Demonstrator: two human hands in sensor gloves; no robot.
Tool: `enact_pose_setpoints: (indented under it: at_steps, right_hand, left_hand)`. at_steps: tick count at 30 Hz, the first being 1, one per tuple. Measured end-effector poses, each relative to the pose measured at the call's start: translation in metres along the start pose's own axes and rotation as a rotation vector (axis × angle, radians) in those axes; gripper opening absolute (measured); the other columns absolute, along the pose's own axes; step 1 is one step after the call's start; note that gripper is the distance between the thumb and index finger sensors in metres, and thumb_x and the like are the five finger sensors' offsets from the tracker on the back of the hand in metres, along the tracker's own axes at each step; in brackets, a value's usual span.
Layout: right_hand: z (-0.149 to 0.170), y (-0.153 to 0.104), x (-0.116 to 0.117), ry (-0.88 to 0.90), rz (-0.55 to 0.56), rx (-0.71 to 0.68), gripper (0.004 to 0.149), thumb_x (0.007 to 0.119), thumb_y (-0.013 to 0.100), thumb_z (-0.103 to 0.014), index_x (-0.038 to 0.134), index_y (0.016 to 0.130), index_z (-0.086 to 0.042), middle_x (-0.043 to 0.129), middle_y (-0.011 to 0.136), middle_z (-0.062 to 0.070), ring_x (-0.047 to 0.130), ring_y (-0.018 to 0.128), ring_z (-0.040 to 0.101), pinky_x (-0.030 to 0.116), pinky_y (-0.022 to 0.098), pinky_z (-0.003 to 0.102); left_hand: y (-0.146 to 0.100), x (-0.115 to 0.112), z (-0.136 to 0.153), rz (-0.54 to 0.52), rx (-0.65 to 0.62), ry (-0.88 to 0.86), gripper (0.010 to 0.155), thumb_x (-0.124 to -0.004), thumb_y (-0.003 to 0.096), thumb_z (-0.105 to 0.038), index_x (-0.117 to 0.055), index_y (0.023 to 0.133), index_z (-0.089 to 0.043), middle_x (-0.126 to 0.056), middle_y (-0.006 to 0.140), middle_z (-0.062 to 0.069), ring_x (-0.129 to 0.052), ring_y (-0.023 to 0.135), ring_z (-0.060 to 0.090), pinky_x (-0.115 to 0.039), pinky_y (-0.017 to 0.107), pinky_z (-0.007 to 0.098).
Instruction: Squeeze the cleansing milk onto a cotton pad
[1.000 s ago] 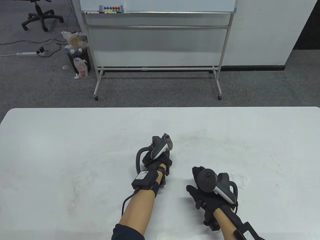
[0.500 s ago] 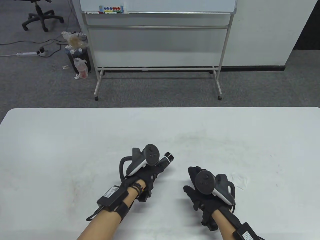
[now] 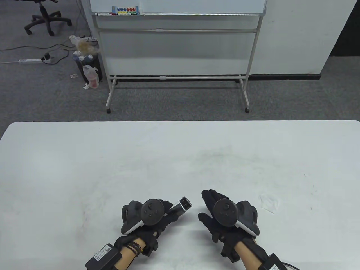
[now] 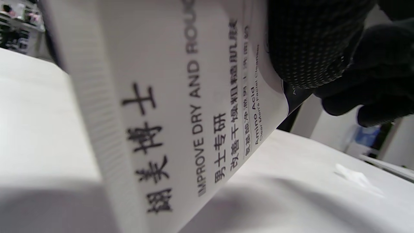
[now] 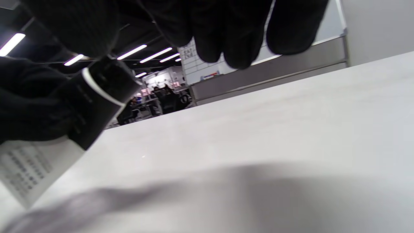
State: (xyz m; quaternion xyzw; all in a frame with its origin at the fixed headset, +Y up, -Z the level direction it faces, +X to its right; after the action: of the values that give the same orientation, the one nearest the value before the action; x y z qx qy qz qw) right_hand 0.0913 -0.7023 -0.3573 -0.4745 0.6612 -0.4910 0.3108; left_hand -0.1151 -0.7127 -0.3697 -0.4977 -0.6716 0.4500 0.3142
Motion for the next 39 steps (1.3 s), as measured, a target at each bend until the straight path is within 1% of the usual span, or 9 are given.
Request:
enact_pose_setpoints:
  at_steps: [7, 15, 19, 23, 26, 28, 31, 34, 39]
  right_hand:
    - [-0.031, -0.003, 0.006, -0.025, 0.021, -0.15, 0.073, 0.073, 0.044, -0.05, 0.055, 0.107, -0.019, 0.076, 0.104, 0.009, 0.09, 0.087, 0.03, 0.077, 0.059, 0.048]
    - [-0.041, -0.005, 0.013, -0.058, 0.02, -0.181, 0.065, 0.077, 0.044, -0.038, 0.063, 0.103, -0.015, 0.082, 0.097, 0.014, 0.104, 0.07, 0.024, 0.087, 0.05, 0.038]
    - [-0.049, -0.009, 0.007, -0.107, 0.116, -0.179, 0.064, 0.078, 0.041, -0.037, 0.067, 0.099, -0.012, 0.086, 0.092, 0.016, 0.109, 0.063, 0.022, 0.091, 0.045, 0.034]
    - [-0.055, -0.012, 0.006, -0.167, 0.203, -0.128, 0.061, 0.078, 0.04, -0.032, 0.071, 0.097, -0.011, 0.088, 0.09, 0.016, 0.111, 0.056, 0.024, 0.094, 0.038, 0.031]
    - [-0.055, -0.011, 0.009, -0.177, 0.183, -0.112, 0.059, 0.076, 0.041, -0.029, 0.07, 0.097, -0.011, 0.088, 0.09, 0.017, 0.111, 0.057, 0.024, 0.095, 0.037, 0.029]
    - [-0.049, -0.013, 0.003, -0.222, 0.277, -0.129, 0.051, 0.073, 0.04, -0.02, 0.078, 0.091, -0.014, 0.096, 0.08, 0.008, 0.113, 0.052, 0.02, 0.096, 0.032, 0.028]
    - [-0.035, -0.005, 0.004, -0.054, 0.129, -0.094, 0.05, 0.072, 0.042, -0.019, 0.077, 0.092, -0.017, 0.095, 0.083, 0.006, 0.111, 0.059, 0.02, 0.096, 0.037, 0.031]
    - [-0.016, -0.001, 0.002, 0.12, 0.115, -0.07, 0.054, 0.072, 0.044, -0.021, 0.07, 0.098, -0.018, 0.088, 0.092, 0.007, 0.106, 0.071, 0.023, 0.091, 0.049, 0.038]
    - [0.015, 0.004, -0.001, 0.036, 0.123, 0.02, 0.061, 0.076, 0.044, -0.033, 0.064, 0.103, -0.021, 0.08, 0.1, 0.007, 0.095, 0.088, 0.029, 0.08, 0.062, 0.046]
  left_hand:
    - [-0.004, -0.008, -0.014, 0.039, -0.104, 0.007, 0.05, -0.085, 0.04, -0.052, -0.087, 0.077, -0.019, -0.097, 0.057, 0.001, -0.103, 0.039, 0.014, -0.093, 0.038, 0.041]
    - [-0.009, -0.008, -0.022, 0.086, -0.18, -0.015, 0.05, -0.086, 0.0403, -0.048, -0.087, 0.077, -0.015, -0.097, 0.056, 0.004, -0.102, 0.039, 0.016, -0.092, 0.038, 0.043]
    - [-0.011, -0.005, -0.027, 0.074, -0.195, -0.05, 0.05, -0.087, 0.0404, -0.048, -0.087, 0.077, -0.013, -0.097, 0.056, 0.005, -0.102, 0.037, 0.016, -0.092, 0.037, 0.043]
    - [-0.011, -0.001, -0.036, 0.031, -0.228, 0.049, 0.052, -0.087, 0.0401, -0.048, -0.087, 0.078, -0.014, -0.097, 0.056, 0.004, -0.102, 0.037, 0.015, -0.092, 0.036, 0.042]
    - [-0.01, -0.003, -0.038, 0.048, -0.227, 0.046, 0.052, -0.086, 0.0402, -0.048, -0.087, 0.078, -0.012, -0.097, 0.055, 0.005, -0.102, 0.036, 0.015, -0.092, 0.035, 0.042]
    - [-0.012, -0.004, -0.036, 0.058, -0.261, 0.122, 0.051, -0.087, 0.0391, -0.049, -0.086, 0.079, -0.017, -0.097, 0.057, 0.003, -0.102, 0.038, 0.015, -0.092, 0.037, 0.042]
    - [-0.013, -0.011, -0.036, 0.127, -0.311, -0.006, 0.051, -0.088, 0.0391, -0.047, -0.087, 0.078, -0.014, -0.097, 0.056, 0.005, -0.102, 0.038, 0.018, -0.091, 0.037, 0.044]
    - [-0.012, -0.012, -0.036, 0.139, -0.348, -0.056, 0.05, -0.088, 0.0384, -0.048, -0.088, 0.077, -0.016, -0.098, 0.056, 0.004, -0.103, 0.038, 0.017, -0.092, 0.037, 0.044]
    - [-0.009, -0.009, -0.029, 0.098, -0.297, -0.097, 0.051, -0.087, 0.0391, -0.05, -0.089, 0.076, -0.016, -0.098, 0.055, 0.003, -0.103, 0.038, 0.016, -0.092, 0.038, 0.044]
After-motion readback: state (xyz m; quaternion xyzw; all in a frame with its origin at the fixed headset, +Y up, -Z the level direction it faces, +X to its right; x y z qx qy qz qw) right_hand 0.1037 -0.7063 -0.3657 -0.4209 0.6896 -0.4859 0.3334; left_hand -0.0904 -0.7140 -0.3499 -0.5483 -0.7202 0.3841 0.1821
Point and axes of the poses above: the tracker on the back of each hand, its own z axis roughly to the little-finger side, its own y axis roughly from the wrist to the fingertips, x = y × z, the point moved 5 cm from there along y, roughly from the wrist to the fingertips
